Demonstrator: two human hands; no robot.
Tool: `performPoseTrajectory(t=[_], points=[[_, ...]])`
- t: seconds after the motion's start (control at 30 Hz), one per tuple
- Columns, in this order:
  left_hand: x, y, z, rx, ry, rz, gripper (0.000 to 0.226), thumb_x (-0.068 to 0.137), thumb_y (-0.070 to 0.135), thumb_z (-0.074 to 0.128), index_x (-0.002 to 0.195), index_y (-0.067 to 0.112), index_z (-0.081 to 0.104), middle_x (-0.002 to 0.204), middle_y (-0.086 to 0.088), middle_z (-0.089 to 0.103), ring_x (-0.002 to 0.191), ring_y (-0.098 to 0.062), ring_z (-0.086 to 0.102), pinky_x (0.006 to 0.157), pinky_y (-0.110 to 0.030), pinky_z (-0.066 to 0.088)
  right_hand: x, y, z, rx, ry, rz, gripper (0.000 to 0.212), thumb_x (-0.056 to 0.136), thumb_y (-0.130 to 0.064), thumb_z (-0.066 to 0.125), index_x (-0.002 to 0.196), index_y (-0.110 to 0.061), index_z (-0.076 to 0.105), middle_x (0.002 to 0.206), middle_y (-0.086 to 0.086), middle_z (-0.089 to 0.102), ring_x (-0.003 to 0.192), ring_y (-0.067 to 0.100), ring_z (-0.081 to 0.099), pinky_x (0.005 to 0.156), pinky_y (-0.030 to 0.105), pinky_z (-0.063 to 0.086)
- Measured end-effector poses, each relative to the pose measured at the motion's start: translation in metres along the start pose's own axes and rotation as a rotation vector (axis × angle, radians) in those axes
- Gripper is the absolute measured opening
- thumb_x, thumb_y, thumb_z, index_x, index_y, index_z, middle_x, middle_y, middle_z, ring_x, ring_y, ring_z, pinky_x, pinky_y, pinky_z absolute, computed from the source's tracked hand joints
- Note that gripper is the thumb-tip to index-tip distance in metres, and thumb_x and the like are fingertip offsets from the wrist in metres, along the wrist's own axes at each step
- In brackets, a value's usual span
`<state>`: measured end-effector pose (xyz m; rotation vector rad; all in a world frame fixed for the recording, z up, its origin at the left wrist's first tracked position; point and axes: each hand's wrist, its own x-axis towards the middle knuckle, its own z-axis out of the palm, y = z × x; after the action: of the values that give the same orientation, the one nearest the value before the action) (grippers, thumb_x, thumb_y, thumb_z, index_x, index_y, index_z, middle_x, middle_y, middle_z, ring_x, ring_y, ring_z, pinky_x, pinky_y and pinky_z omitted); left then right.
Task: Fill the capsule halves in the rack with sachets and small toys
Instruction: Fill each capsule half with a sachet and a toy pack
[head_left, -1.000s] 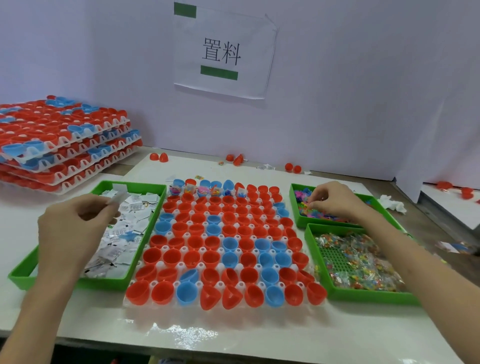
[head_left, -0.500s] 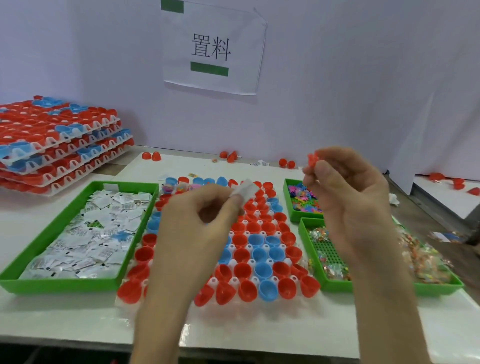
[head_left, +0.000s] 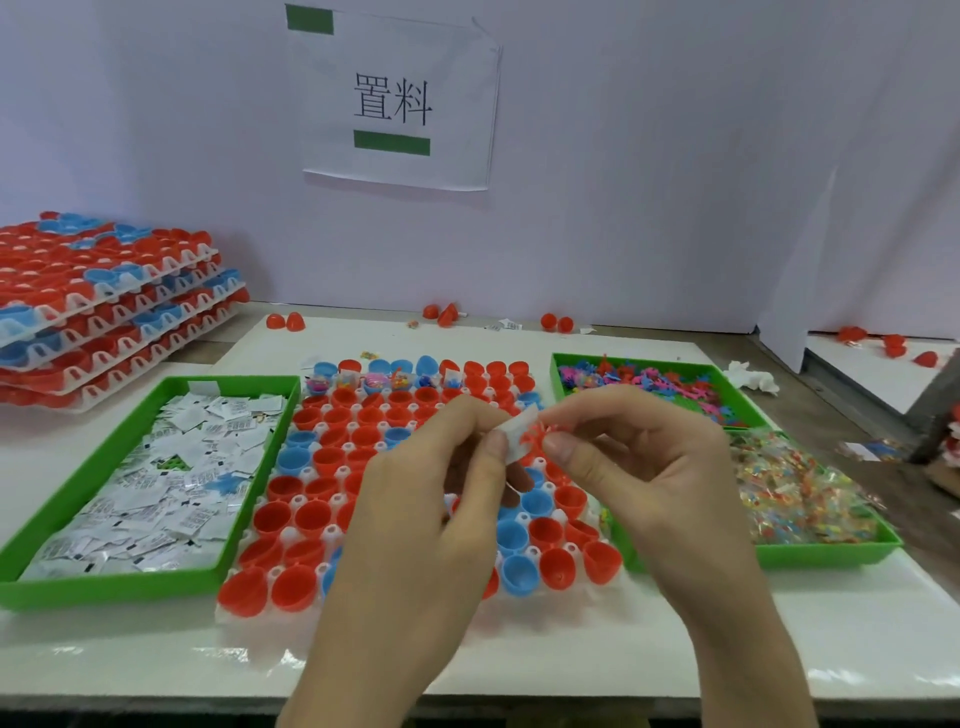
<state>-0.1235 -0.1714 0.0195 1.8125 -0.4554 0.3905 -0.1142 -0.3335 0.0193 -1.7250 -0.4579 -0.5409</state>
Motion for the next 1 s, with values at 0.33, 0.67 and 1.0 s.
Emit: performPoseTrajectory(t=[0.33,0.67,1.0], points=[[0.001,-0.003,0.003,-0.038,-0.066,0.027,0.024,0.102,0.033,0.046,0.096,0.032,0.069,0.08,0.014,0.072,0.082,-0.004,0.07,0.071,-0.015,0.054,0.003,0.005,-0.001,-0.005,-0.022,-0.019,0.008,0.079,-0.023,0.078,0.086,-0.024,0.075,0.093,-0.003,0.069,0.091,0.022,0.068,0.072,0.027,0.056],[0.002,-0.007,-0.002,-0.085,-0.048,0.037,0.016,0.086,0.033,0.059,0.094,0.031,0.072,0.077,0.017,0.074,0.077,-0.002,0.071,0.071,-0.013,0.055,0.004,0.008,0.001,-0.065,-0.04,-0.042,0.013,0.084,-0.019,0.075,0.095,-0.025,0.073,0.098,-0.007,0.07,0.091,0.018,0.068,0.074,0.022,0.055],[-0.003,-0.001,-0.014,-0.287,0.09,0.093,0.016,0.081,0.028,0.075,0.096,0.022,0.072,0.074,0.009,0.076,0.071,-0.007,0.073,0.069,-0.013,0.054,-0.01,0.078,-0.071,-0.751,-0.143,0.67,0.026,0.095,-0.026,0.065,0.121,-0.026,0.067,0.123,0.001,0.061,0.114,0.02,0.057,0.101,0.043,0.045]])
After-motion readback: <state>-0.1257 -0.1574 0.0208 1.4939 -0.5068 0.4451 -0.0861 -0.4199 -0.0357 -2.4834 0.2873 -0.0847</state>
